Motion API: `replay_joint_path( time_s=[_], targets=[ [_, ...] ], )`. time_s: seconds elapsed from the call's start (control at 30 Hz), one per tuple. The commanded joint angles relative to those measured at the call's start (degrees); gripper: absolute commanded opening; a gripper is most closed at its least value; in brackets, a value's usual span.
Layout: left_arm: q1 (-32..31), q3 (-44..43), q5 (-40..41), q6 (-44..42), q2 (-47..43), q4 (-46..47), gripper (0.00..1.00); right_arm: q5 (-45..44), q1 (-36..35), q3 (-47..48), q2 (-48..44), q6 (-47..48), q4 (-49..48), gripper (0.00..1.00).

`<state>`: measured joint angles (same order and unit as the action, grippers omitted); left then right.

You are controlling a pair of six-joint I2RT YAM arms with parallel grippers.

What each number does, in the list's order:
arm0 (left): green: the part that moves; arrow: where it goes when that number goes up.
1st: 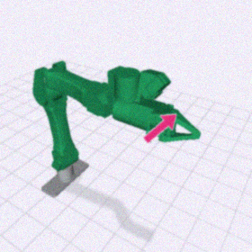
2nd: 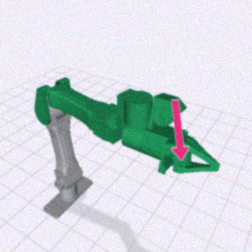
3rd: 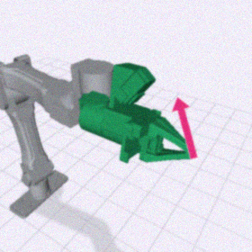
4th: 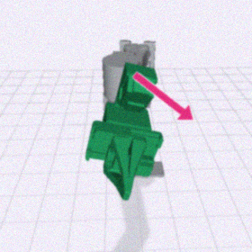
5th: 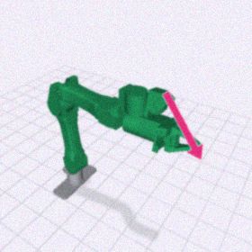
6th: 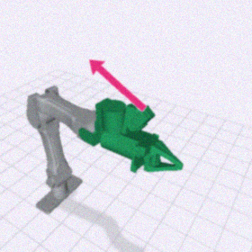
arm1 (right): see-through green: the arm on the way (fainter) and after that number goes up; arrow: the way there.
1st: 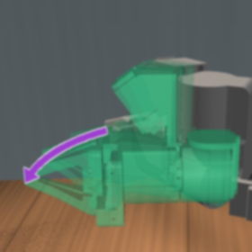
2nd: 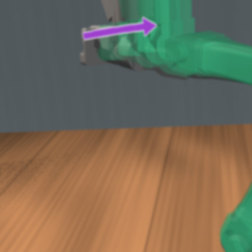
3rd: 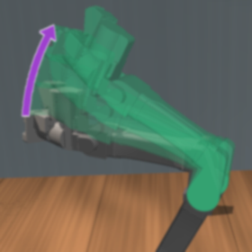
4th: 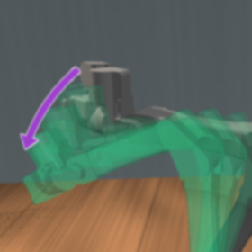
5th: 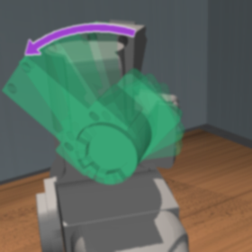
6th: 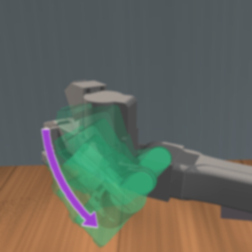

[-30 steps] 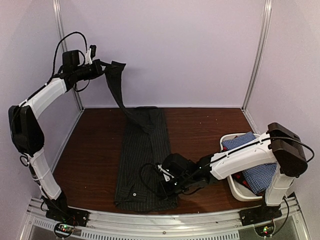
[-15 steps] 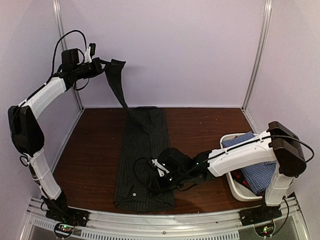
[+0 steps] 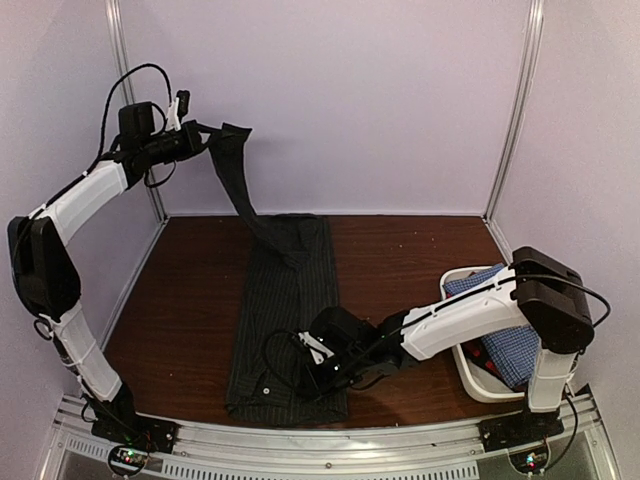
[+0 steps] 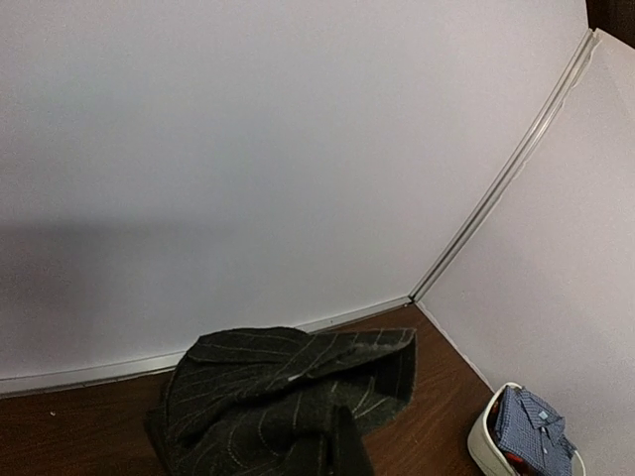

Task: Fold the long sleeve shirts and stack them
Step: Fold the 1/3-folded shirt at the center of the board, then pass from the left arm to the right

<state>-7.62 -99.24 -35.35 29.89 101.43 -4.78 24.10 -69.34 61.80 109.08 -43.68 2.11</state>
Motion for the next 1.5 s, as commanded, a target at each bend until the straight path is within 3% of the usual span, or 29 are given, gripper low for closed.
replay_joint_path(
  time_s=[0.0, 0.17, 0.37, 0.47, 0.67, 0.87, 1.2, 1.47],
  targets=[
    [-1.08, 7.25, -1.82, -0.45, -7.04, 7.22, 0.0, 1.83, 0.21, 1.48, 0.5, 1.05, -1.48, 0.0],
    [-2.19, 16.71, -1.31, -0.07, -13.47, 10.02, 0.0, 1.5, 0.39, 1.61, -0.18, 1.67, -0.95, 0.07],
    [-3.89, 27.94, -1.56, 1.86, -20.76, 13.39, 0.0, -1.25, 1.13, 2.14, -4.26, 2.55, 0.55, 0.23],
    [-6.14, 33.37, -2.19, 4.14, -23.44, 15.52, 0.0, -3.29, 2.67, 2.33, -7.65, 3.13, 1.61, 0.35],
    [-11.62, 43.73, -2.76, 11.12, -27.03, 21.95, 0.0, -8.74, 8.88, 0.95, -14.77, 3.38, 2.67, 0.49],
    [-17.85, 52.91, -1.0, 17.73, -26.69, 28.99, 0.0, -8.56, 15.24, -3.41, -18.91, 0.03, -4.37, 0.64],
    [-25.95, 60.54, 2.47, 23.62, -20.6, 35.73, 0.0, -5.89, 15.97, -6.79, -16.79, -6.36, -15.31, 0.89],
    [-29.92, 62.74, 3.41, 25.18, -18.01, 37.44, 0.0, -2.46, 16.33, -9.56, -13.92, -11.53, -22.8, 0.9]
  ],
)
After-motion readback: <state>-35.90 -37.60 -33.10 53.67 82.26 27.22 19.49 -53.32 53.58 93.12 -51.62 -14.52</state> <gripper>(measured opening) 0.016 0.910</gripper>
